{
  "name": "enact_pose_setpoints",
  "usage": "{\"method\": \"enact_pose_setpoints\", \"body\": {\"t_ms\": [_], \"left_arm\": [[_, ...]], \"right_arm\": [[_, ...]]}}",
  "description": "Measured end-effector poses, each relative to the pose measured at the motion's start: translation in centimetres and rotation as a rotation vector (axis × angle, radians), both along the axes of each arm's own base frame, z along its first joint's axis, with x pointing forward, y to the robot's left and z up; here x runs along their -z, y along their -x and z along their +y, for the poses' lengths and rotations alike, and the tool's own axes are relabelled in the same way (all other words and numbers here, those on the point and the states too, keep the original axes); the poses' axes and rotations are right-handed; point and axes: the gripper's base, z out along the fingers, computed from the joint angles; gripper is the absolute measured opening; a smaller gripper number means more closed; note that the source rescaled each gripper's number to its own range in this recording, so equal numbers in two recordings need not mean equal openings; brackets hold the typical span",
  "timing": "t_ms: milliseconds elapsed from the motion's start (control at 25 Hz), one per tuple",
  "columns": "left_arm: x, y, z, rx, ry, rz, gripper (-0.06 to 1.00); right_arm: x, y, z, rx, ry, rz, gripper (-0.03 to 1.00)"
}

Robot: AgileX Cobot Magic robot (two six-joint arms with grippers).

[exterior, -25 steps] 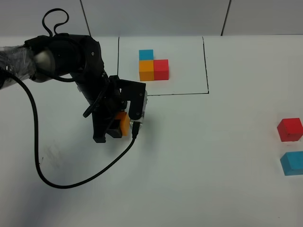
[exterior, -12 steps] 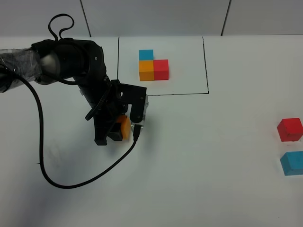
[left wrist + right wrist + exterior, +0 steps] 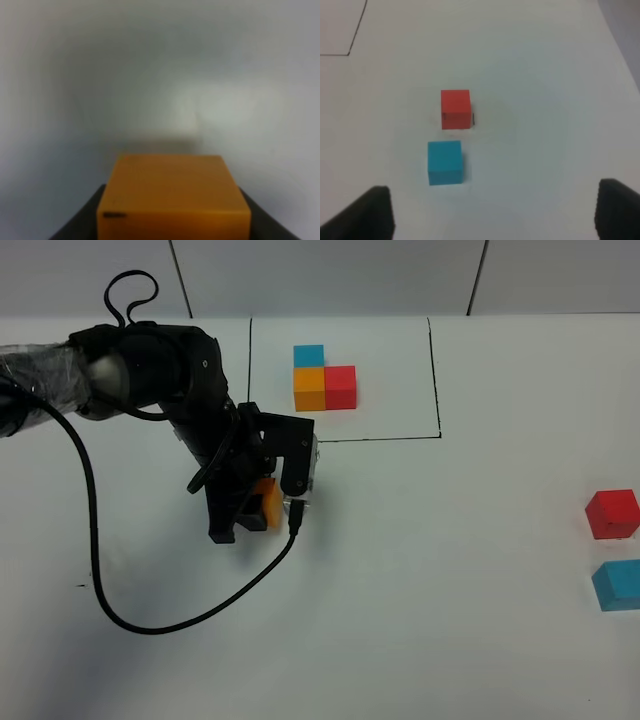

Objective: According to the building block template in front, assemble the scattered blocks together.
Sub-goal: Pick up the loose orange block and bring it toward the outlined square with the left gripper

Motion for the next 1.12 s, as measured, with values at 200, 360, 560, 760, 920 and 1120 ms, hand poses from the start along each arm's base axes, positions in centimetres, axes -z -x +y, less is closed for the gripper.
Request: {"method": "enact_pose_setpoints", "body": {"t_ms": [200,360,560,760,920,1120], "left_arm": [[0.0,0.3,-0.8,0.016,0.009,-0.012,0.58],[0.0,0.5,-1.2,0.025,0.01,-0.014,0.58],[-0.4,0.6,-1.9,0.038,0.017,-0.021,0.58],[-0.9,0.5,-2.2,0.029,0.032,-0.007,0.58],[-0.8,0.5,-2.2,0.026,0.031,-0.003,0.58],[-0.6,0.5,-2.2,0.022,0.028,0.002,0.58]], "right_arm": [[0.0,0.0,0.0,0.0,0.0,0.0,0.8],[0.0,0.0,0.0,0.0,0.0,0.0,0.8],[0.0,0.0,0.0,0.0,0.0,0.0,0.8],[0.0,0.0,0.0,0.0,0.0,0.0,0.8],[0.0,0.0,0.0,0.0,0.0,0.0,0.8],[0.0,0.0,0.0,0.0,0.0,0.0,0.8]]}}
